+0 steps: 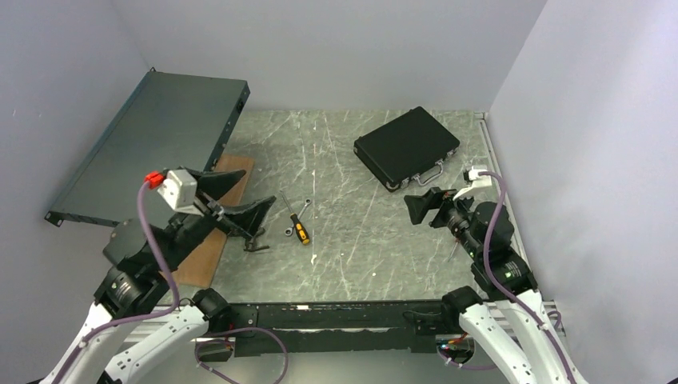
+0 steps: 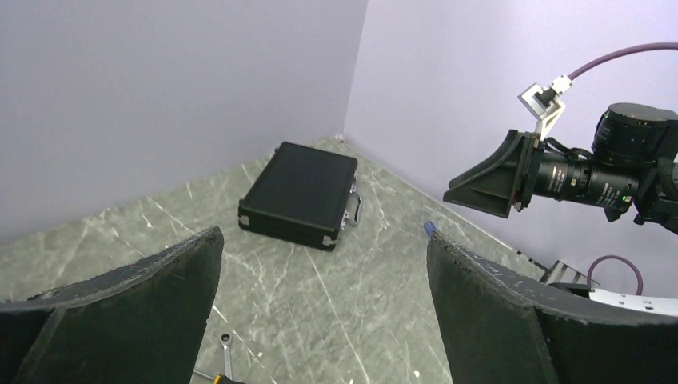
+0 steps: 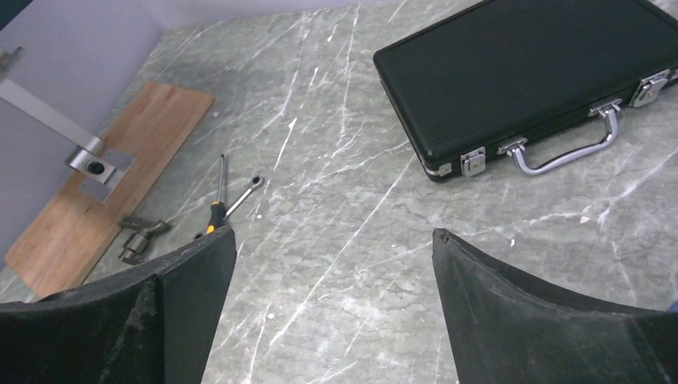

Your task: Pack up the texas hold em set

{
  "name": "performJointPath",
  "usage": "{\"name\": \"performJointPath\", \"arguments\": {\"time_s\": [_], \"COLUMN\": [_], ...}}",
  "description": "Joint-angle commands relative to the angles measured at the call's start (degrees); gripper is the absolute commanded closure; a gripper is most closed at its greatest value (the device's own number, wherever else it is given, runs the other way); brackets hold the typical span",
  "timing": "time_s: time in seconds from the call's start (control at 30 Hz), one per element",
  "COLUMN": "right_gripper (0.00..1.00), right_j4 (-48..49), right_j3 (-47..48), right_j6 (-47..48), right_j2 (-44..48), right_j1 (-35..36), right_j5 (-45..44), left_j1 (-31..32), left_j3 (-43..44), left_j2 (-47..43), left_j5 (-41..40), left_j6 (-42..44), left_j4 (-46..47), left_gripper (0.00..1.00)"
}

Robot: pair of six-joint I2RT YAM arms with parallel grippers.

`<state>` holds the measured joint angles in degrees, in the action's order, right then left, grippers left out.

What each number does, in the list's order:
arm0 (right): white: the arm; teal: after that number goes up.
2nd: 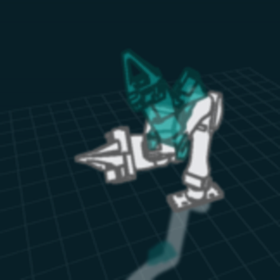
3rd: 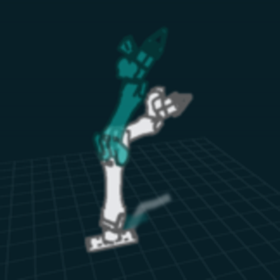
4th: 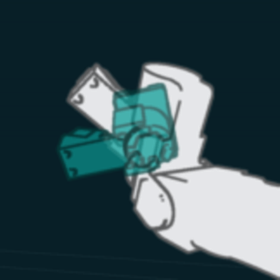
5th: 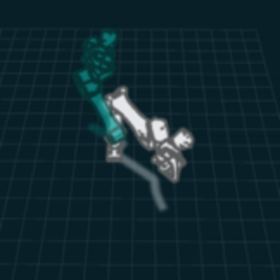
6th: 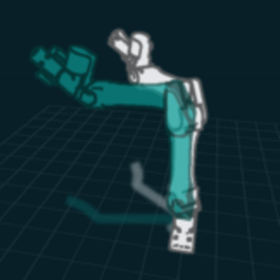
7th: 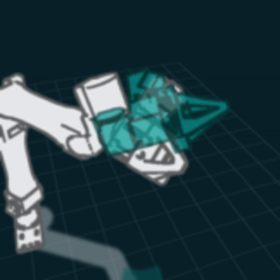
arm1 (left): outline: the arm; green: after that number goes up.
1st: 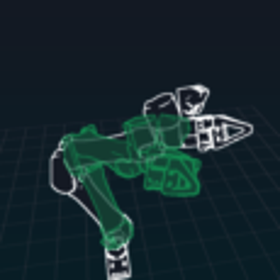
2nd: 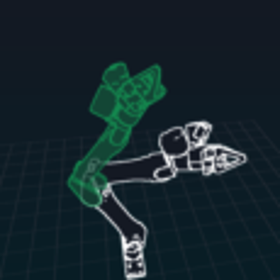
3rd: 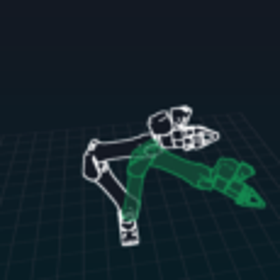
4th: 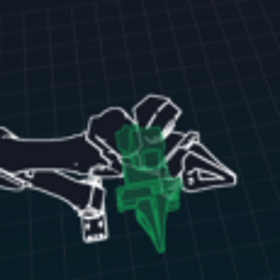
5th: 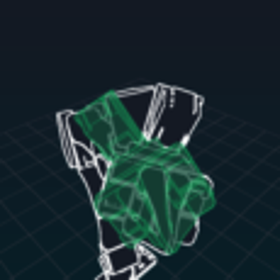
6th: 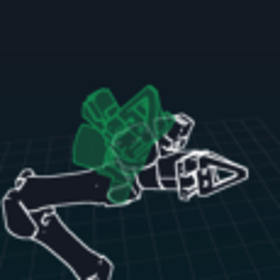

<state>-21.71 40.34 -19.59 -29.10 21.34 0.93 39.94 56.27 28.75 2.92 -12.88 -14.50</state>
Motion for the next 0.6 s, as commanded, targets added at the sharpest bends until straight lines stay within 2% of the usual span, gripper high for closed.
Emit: {"name": "performJointPath", "arguments": {"time_s": [0.0, 0.07, 0.4, 0.47, 0.57], "right_gripper": [0.05, 0.00, 0.00, 0.00, 0.00], "right_j4": [-2.75, -3.19, -0.52, 3.54, 3.49], "right_j3": [3.44, 3.61, 4.23, 1.60, 1.31], "right_j6": [0.98, 1.33, -2.27, -1.02, -0.72], "right_j2": [1.85, 2.48, 4.35, 5.90, 6.04], "right_j1": [0.23, 0.28, 0.23, 0.28, 0.27], "right_j5": [-3.05, -5.60, -11.98, -9.17, -9.75], "left_j1": [-0.08, -0.04, -0.11, -0.06, -0.04], "left_j3": [-0.64, -0.76, -3.74, -3.94, -3.87], "left_j2": [-2.88, -3.40, -0.82, -0.35, 0.42], "left_j5": [-2.20, -2.18, -0.32, 0.06, 0.69], "left_j6": [2.77, 3.57, 1.77, 0.68, 0.36], "left_j4": [0.94, 1.80, 7.82, 8.36, 8.31], "left_gripper": [0.01, 0.01, 0.01, 0.01, 0.01]}}
